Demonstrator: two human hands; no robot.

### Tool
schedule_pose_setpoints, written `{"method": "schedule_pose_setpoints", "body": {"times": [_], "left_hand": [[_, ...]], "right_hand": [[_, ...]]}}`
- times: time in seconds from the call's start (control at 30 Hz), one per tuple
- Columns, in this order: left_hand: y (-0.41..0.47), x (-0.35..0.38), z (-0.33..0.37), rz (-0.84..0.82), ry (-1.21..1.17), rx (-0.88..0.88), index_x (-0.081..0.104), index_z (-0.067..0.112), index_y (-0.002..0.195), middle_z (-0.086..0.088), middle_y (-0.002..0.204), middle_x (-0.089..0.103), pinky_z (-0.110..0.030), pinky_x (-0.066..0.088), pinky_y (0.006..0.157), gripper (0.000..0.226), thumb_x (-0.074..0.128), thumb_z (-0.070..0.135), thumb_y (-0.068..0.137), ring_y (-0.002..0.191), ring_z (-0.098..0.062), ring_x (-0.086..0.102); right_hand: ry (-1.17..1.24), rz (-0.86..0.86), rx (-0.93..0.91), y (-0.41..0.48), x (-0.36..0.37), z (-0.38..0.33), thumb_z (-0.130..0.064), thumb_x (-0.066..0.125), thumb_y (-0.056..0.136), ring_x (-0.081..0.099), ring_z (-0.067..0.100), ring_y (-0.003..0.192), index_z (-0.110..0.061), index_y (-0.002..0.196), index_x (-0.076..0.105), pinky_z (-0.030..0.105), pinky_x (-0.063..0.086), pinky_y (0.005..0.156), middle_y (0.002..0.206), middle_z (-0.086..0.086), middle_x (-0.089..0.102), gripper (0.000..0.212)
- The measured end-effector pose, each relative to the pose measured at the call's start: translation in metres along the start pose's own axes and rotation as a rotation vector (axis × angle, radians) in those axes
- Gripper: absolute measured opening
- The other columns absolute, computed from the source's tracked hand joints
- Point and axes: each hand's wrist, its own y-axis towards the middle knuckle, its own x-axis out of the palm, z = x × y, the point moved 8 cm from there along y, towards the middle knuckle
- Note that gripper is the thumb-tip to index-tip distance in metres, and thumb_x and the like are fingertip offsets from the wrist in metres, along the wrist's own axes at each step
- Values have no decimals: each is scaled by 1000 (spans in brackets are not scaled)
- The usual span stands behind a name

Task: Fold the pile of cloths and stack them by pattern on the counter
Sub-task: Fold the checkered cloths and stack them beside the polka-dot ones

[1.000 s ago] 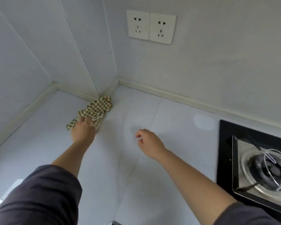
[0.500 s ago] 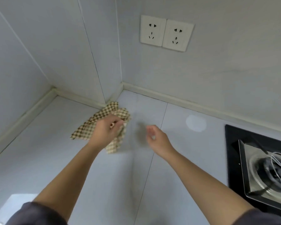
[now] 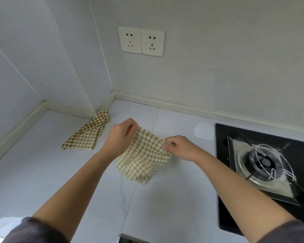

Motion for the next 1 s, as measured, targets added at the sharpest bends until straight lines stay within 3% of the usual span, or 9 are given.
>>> {"method": "schedule_pose_setpoints", "body": {"times": [0.1,0.2,0.33,0.43,0.53,0.67,0.8,0.9,1.0], "left_hand": [[1,15,-9,21,-140,-239,55,7,83,0,70,51,-18,36,57,24,41,17,100,63,-10,43],[-1,36,-25,-56,-249,-438,54,6,82,-5,76,52,-30,38,65,28,39,22,100,72,-16,47],[15,56,-45,-41,-167,-542,58,7,96,-7,88,54,-27,36,58,24,39,23,101,80,-20,49],[27,62,-52,59,-57,-556,51,7,119,-3,101,53,-25,39,57,25,39,21,101,75,-16,51],[20,70,-46,106,150,-377,50,11,119,0,111,52,-30,43,69,23,48,19,98,88,-19,55],[-43,127,-31,-247,383,-62,56,17,88,3,78,59,-26,40,56,17,45,26,95,66,-16,55],[-106,170,-40,-514,541,170,60,23,77,7,75,59,-24,45,46,33,46,52,70,63,-13,59],[-111,171,-50,-506,647,175,62,25,90,7,90,60,-29,52,59,46,64,60,60,79,-14,58],[-102,165,-45,-399,667,192,65,18,83,1,84,61,-32,53,58,39,85,28,51,72,-20,60]], "right_hand": [[-143,-136,79,-17,-10,16,-33,58,93,45,12,65,-13,75,56,26,31,61,71,-3,50,26],[31,-213,146,-35,-29,30,-36,64,90,53,11,71,-14,82,63,26,39,64,78,-4,59,24],[119,141,181,-21,-67,57,-25,62,92,52,11,69,-13,82,64,17,37,54,72,-5,55,16],[-62,421,162,-10,-79,66,-19,56,95,58,16,100,-17,106,66,19,44,78,104,-3,61,15],[-227,507,133,-16,-58,67,-11,53,92,52,25,112,-15,121,60,39,42,96,124,5,55,30],[-266,300,58,-43,16,79,-13,49,93,59,23,89,-13,106,63,33,47,75,105,4,61,19],[-341,132,39,-60,61,103,-15,51,91,52,17,107,-16,115,61,28,44,81,115,0,56,26],[-402,94,2,-61,70,105,-28,57,87,41,15,126,-23,134,50,29,36,99,135,-6,45,48],[-465,49,-4,-60,77,105,-32,57,85,25,14,140,-27,147,33,32,18,113,152,-7,26,66]]}}
